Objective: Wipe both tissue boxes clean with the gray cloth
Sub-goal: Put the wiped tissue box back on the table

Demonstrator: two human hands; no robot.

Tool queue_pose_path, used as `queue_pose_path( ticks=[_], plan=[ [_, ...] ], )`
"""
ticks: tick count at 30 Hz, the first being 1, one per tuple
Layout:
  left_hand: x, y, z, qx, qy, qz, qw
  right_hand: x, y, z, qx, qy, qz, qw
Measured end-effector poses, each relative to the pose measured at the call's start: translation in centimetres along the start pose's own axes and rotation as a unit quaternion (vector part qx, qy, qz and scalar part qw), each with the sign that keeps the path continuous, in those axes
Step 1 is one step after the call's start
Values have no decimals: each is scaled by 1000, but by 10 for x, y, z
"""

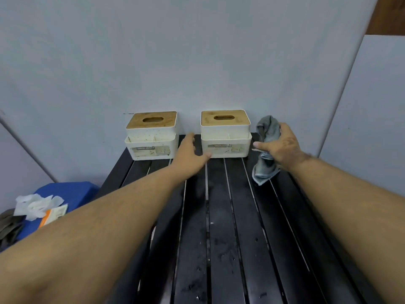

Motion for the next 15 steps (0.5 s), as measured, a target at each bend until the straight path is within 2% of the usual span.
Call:
queue_pose_path(
  ticks=[5, 11, 15],
  plan=[
    [40, -17, -86, -32, -25, 82, 996, 29, -45, -53, 11, -5, -33, 999],
    [82, -60, -195, -58, -57, 176, 981, 61, -98, -143, -49, -118, -77, 989],
    [100, -80, -228, -56, -89, 225, 969, 75, -116, -204, -92, -178, -118, 973]
  ],
)
Point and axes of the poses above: each hand's wrist, its own z-axis towards the middle knuckle, its own x-axis out of the back of the hand, y = z × x, the point moved 1 cm from there along z, towards the middle knuckle, and after that the axes turned 14 degrees about z, right-handed, at the moved point
